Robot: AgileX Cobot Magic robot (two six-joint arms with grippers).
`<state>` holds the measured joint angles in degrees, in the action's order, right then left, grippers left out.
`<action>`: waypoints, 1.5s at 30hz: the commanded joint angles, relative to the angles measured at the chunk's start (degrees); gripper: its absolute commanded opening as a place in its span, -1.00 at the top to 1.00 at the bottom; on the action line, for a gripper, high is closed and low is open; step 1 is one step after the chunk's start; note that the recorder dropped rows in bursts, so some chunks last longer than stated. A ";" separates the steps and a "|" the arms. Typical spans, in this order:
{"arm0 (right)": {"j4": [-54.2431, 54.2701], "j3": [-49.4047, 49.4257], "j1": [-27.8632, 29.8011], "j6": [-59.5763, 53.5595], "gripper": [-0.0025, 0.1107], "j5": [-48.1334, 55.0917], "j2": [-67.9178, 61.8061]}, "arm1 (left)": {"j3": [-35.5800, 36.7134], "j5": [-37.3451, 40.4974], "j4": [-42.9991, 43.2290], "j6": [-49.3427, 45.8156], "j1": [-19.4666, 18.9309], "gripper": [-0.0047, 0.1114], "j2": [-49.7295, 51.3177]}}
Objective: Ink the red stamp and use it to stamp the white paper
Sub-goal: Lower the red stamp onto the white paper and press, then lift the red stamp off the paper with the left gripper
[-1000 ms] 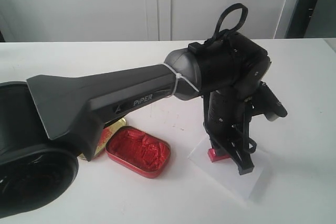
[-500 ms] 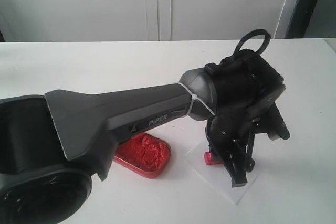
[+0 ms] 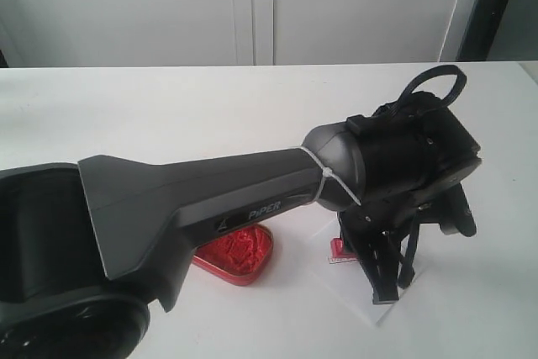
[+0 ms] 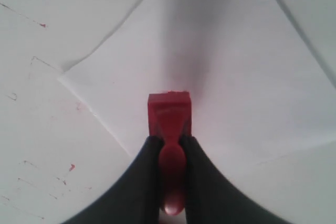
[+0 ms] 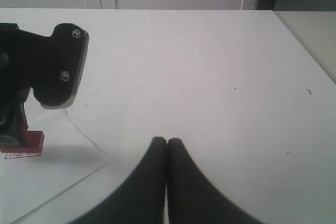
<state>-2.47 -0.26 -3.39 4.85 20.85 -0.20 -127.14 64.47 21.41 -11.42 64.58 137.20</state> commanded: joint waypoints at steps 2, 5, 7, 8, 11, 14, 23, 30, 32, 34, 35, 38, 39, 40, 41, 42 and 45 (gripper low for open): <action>-0.33 0.26 -0.03 0.02 0.96 -0.81 0.20 | -0.27 4.13 -0.99 0.69 0.12 0.92 -1.85; -0.33 0.26 -0.03 0.02 0.96 -0.81 0.20 | -0.27 4.13 -1.02 0.69 0.12 0.92 -2.24; -0.33 0.26 -0.03 0.02 0.96 -0.81 0.20 | -0.27 4.13 -1.42 0.84 0.02 0.92 -2.55; -0.33 0.26 -0.03 0.02 0.96 -0.81 0.20 | -0.27 4.13 -1.42 0.96 0.02 0.92 -2.55; -0.33 0.26 -0.03 0.02 0.96 -0.81 0.20 | -0.27 4.13 -3.30 0.96 -0.53 0.92 -2.56; -0.33 0.26 -0.03 0.02 0.96 -0.81 0.20 | -0.27 4.02 -8.90 0.96 -2.26 0.92 -2.56; -0.33 0.26 -0.03 0.02 0.96 -0.81 0.20 | -0.27 1.75 -21.41 0.85 -7.78 0.92 -4.99; -0.33 0.26 -0.03 0.02 0.96 -0.81 0.20 | -0.27 1.52 -35.08 -2.52 -14.48 0.92 -5.25; -0.33 0.26 -0.03 0.02 0.96 -0.81 0.20 | -0.27 1.12 -37.93 -2.92 -16.50 0.92 -5.25; -0.33 0.26 -0.03 0.02 0.96 -0.81 0.20 | -0.27 0.92 -40.28 -2.92 -18.20 0.92 -5.25; -0.33 0.26 -0.03 0.02 0.96 -0.81 0.20 | -0.27 0.90 -41.33 -2.92 -19.13 0.92 -5.25; -0.33 0.26 -0.03 0.02 0.96 -0.81 0.20 | -0.27 0.30 -43.98 -2.92 -21.62 0.92 -5.25; -0.33 0.26 -0.03 0.02 0.96 -0.81 0.20 | -0.27 0.05 -44.85 -2.92 -22.46 0.92 -5.25; -0.33 0.26 -0.03 0.02 0.96 -0.81 0.20 | -0.27 -0.35 -45.66 -2.92 -23.38 0.92 -5.25; -0.33 0.26 -0.03 0.02 0.96 -0.81 0.20 | -0.27 -0.76 -46.61 -2.92 -24.06 0.92 -5.25; -0.33 0.26 -0.03 0.02 0.96 -0.81 0.20 | -0.27 -1.14 -47.32 -2.92 -25.04 0.92 -5.25; -0.33 0.26 -0.03 0.02 0.96 -0.81 0.20 | -0.27 -2.20 -49.72 -2.92 -27.27 0.92 -4.94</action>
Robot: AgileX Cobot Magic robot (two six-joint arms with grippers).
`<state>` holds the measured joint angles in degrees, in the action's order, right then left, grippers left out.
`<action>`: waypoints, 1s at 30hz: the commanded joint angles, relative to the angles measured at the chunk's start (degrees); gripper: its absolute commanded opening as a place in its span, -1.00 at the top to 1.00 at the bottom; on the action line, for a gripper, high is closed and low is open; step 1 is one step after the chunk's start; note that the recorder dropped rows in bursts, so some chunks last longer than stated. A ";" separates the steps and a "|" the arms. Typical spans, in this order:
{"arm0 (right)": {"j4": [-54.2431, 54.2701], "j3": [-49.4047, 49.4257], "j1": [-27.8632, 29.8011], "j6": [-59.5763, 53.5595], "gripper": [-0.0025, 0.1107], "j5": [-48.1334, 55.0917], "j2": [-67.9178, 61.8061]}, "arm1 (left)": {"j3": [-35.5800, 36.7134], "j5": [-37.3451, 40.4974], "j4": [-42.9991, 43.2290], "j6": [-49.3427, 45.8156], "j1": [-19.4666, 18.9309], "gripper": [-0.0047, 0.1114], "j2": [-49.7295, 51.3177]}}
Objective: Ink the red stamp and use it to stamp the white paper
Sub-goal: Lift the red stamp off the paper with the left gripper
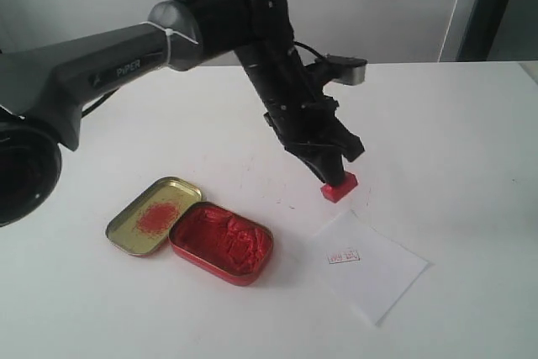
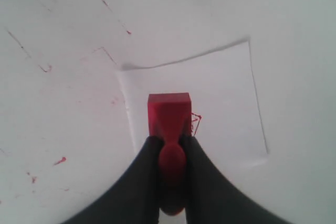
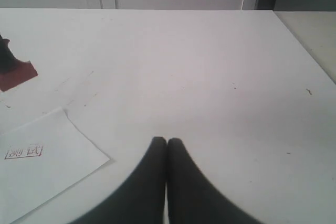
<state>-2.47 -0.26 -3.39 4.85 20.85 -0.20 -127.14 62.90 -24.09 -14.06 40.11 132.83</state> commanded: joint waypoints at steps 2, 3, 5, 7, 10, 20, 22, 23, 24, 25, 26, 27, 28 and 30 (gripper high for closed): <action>-0.33 0.26 -0.03 0.02 0.96 -0.81 0.20 | -0.16 -0.76 -7.47 -0.28 -4.28 0.92 -0.17; -0.33 0.26 -0.03 0.02 0.96 -0.81 0.20 | 0.08 -1.00 -8.92 -0.79 -5.07 0.92 -0.06; -0.33 0.26 -0.03 0.02 0.96 -0.81 0.20 | 1.21 -2.52 -10.70 -1.21 -6.35 0.92 -0.06; -0.33 0.26 -0.03 0.02 0.96 -0.81 0.20 | 2.09 -3.57 -12.49 -1.21 -7.52 0.92 -0.06; -0.33 0.26 -0.03 0.02 0.96 -0.81 0.20 | 4.05 -4.68 -15.07 -1.84 -9.09 0.92 -0.06; -0.33 0.26 -0.03 0.02 0.96 -0.81 0.20 | 11.88 -11.96 -21.65 -2.51 -12.80 0.92 -0.06; -0.33 0.26 -0.03 0.02 0.96 -0.81 0.20 | 12.88 -13.43 -22.11 -2.27 -13.22 0.92 0.33; -0.33 0.26 -0.03 0.02 0.96 -0.81 0.20 | 13.12 -13.81 -22.11 -2.01 -13.34 0.92 0.59; -0.33 0.26 -0.03 0.02 0.96 -0.81 0.20 | 13.39 -14.50 -22.15 -1.01 -13.44 0.92 1.18; -0.33 0.26 -0.03 0.02 0.96 -0.81 0.20 | 13.48 -14.65 -22.26 -0.49 -13.57 0.92 1.57; -0.33 0.26 -0.03 0.02 0.96 -0.81 0.20 | 13.48 -15.00 -22.26 0.10 -13.60 0.92 2.14; -0.33 0.26 -0.03 0.02 0.96 -0.81 0.20 | 13.48 -15.31 -22.26 0.89 -13.60 0.92 2.59; -0.33 0.26 -0.03 0.02 0.96 -0.81 0.20 | 13.48 -15.72 -22.26 1.57 -13.60 0.92 3.12; -0.33 0.26 -0.03 0.02 0.96 -0.81 0.20 | 13.48 -16.32 -22.37 2.21 -13.60 0.92 3.68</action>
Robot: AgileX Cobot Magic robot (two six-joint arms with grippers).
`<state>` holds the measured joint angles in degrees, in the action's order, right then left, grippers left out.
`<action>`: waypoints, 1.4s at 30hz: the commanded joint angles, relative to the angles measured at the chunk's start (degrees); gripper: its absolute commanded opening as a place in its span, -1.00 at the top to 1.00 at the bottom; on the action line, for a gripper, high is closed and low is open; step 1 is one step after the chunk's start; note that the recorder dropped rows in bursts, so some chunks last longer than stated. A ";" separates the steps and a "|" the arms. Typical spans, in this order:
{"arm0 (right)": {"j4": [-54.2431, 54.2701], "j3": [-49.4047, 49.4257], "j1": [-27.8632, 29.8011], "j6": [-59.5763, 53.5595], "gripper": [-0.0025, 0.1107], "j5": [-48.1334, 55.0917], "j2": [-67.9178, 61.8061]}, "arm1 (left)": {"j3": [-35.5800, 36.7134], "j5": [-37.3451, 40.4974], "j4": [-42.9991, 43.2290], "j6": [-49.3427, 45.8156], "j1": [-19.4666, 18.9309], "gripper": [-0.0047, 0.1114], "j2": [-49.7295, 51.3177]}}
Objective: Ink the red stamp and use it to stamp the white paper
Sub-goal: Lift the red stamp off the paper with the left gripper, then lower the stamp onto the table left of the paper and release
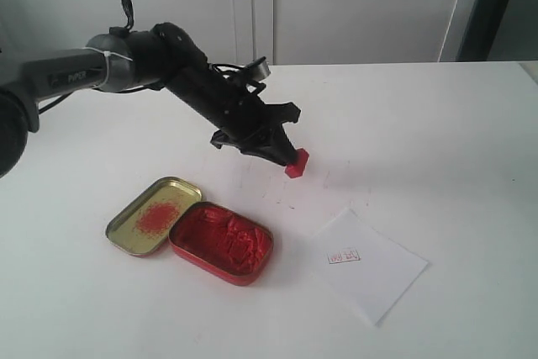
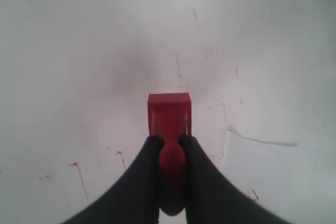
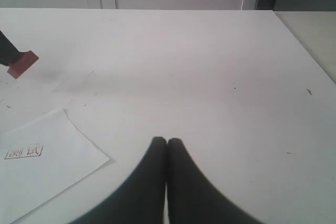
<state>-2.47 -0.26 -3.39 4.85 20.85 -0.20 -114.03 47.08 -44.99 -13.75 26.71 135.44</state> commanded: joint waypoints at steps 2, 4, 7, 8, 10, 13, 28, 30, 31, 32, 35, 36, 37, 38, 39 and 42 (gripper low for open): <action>-0.33 0.26 -0.03 0.02 0.96 -0.81 0.20 | 0.38 -1.08 -1.19 2.54 -0.20 0.92 1.63; -0.33 0.26 -0.03 0.02 0.96 -0.81 0.20 | 0.38 -1.20 -1.19 2.80 -0.20 0.92 1.95; -0.33 0.26 -0.03 0.02 0.96 -0.81 0.20 | 0.38 -1.20 -1.16 3.29 -0.20 0.92 2.12; -0.33 0.26 -0.03 0.02 0.96 -0.81 0.20 | 0.38 -1.20 -1.16 3.47 -0.20 0.92 2.12; -0.33 0.26 -0.03 0.02 0.96 -0.81 0.20 | 0.38 -1.24 -1.16 4.01 -0.20 0.92 2.12; -0.33 0.26 -0.03 0.02 0.96 -0.81 0.20 | 0.38 -1.36 -0.61 4.94 -0.20 0.92 2.12; -0.33 0.26 -0.03 0.02 0.96 -0.81 0.20 | 0.38 1.03 0.10 4.98 -2.25 0.04 1.88; -0.33 0.26 -0.03 0.02 0.96 -0.81 0.20 | 0.27 1.42 0.78 4.98 -2.76 -0.04 1.60; -0.33 0.26 -0.03 0.02 0.96 -0.81 0.20 | 0.27 2.10 1.06 4.86 -3.16 -0.07 1.46; -0.33 0.26 -0.03 0.02 0.96 -0.81 0.20 | 0.27 2.35 1.40 4.86 -3.43 -0.08 1.46; -0.33 0.26 -0.03 0.02 0.96 -0.81 0.20 | 0.27 3.73 3.51 4.86 -4.42 -0.08 0.81; -0.33 0.26 -0.03 0.02 0.96 -0.81 0.20 | 0.27 3.85 3.74 4.86 -4.60 -0.08 0.52; -0.33 0.26 -0.03 0.02 0.96 -0.81 0.20 | 0.27 3.85 4.28 4.86 -5.00 -0.08 0.27; -0.33 0.26 -0.03 0.02 0.96 -0.81 0.20 | 0.27 3.98 5.27 4.86 -5.12 -0.08 -0.10; -0.33 0.26 -0.03 0.02 0.96 -0.81 0.20 | 0.27 4.37 5.64 4.86 -5.36 -0.08 -0.23; -0.33 0.26 -0.03 0.02 0.96 -0.81 0.20 | 0.27 6.23 5.65 4.86 -5.57 0.06 -0.81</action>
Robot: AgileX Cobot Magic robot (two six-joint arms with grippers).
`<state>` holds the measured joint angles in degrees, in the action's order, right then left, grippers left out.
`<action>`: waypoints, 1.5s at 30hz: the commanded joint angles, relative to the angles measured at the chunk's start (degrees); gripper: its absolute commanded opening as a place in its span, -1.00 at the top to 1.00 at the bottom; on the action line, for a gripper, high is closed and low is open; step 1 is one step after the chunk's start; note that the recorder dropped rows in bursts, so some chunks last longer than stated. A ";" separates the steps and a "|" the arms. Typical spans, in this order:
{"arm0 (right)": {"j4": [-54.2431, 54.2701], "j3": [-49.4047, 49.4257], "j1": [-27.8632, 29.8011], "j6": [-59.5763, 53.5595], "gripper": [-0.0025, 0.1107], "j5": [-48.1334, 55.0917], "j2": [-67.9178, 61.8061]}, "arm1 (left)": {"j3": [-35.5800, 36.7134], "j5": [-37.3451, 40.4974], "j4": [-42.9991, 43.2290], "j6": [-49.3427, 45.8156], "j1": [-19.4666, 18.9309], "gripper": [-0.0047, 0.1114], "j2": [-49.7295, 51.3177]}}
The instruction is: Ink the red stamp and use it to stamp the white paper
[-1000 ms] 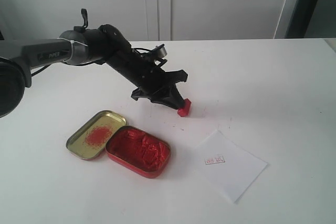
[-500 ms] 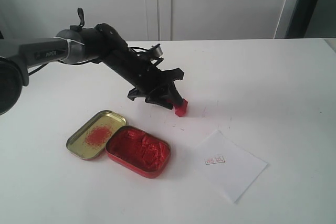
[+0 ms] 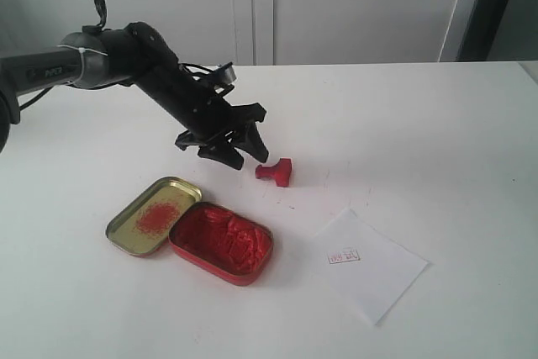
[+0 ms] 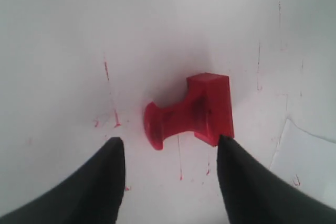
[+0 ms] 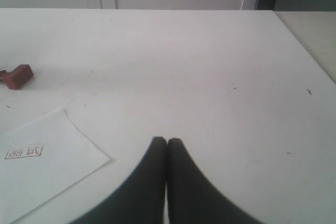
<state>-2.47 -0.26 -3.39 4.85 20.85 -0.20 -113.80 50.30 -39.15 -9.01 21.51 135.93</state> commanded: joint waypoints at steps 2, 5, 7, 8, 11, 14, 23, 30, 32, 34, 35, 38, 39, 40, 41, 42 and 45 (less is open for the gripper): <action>-0.33 0.26 -0.03 0.02 0.96 -0.81 0.20 | 0.05 4.30 -0.07 0.11 -0.37 0.36 -1.32; -0.33 0.26 -0.03 0.02 0.96 -0.81 0.20 | 0.05 5.25 0.73 0.11 -0.37 0.71 -1.42; -0.33 0.26 -0.03 0.02 0.96 -0.81 0.20 | 0.05 5.68 1.61 0.11 -0.37 0.92 -1.66; -0.33 0.26 -0.03 0.02 0.96 -0.81 0.20 | 0.05 5.67 2.34 0.41 -0.37 0.92 -1.77; -0.33 0.26 -0.03 0.02 0.96 -0.81 0.20 | 0.05 5.80 6.94 2.90 -0.37 0.92 -3.26; -0.33 0.26 -0.03 0.02 0.96 -0.81 0.20 | 0.05 5.90 14.11 7.13 -0.37 0.92 -5.21; -0.33 0.26 -0.03 0.02 0.96 -0.81 0.20 | 0.05 8.47 29.44 13.66 -0.37 0.92 -9.69; -0.33 0.26 -0.03 0.02 0.96 -0.81 0.20 | 0.05 12.45 37.10 15.81 -0.37 0.92 -10.70; -0.33 0.26 -0.03 0.02 0.96 -0.81 0.20 | 0.05 12.75 37.10 15.92 -0.85 0.92 -10.96; -0.33 0.26 -0.03 0.02 0.96 -0.81 0.20 | 0.05 13.10 37.10 16.53 -1.66 0.92 -11.33; -0.33 0.26 -0.03 0.02 0.96 -0.81 0.20 | 0.05 13.39 37.10 16.81 -2.25 0.92 -11.57; -0.33 0.26 -0.03 0.02 0.96 -0.81 0.20 | 0.16 14.75 36.98 16.96 -3.67 0.92 -12.02; -0.33 0.26 -0.03 0.02 0.96 -0.81 0.20 | 0.16 15.12 36.98 16.96 -4.17 0.92 -12.18; -0.33 0.26 -0.03 0.02 0.96 -0.81 0.20 | 0.16 15.46 37.21 16.96 -4.45 0.92 -12.49; -0.33 0.26 -0.03 0.02 0.96 -0.81 0.20 | 0.16 15.74 37.35 16.96 -4.99 0.92 -12.59; -0.33 0.26 -0.03 0.02 0.96 -0.81 0.20 | 0.16 15.87 37.56 16.96 -5.32 0.92 -13.02; -0.33 0.26 -0.03 0.02 0.96 -0.81 0.20 | 1.61 16.06 37.95 16.96 -6.61 0.92 -14.52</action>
<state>-2.47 -0.26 -3.39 4.85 20.85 -0.20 -113.49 64.53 -1.44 7.46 16.00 123.49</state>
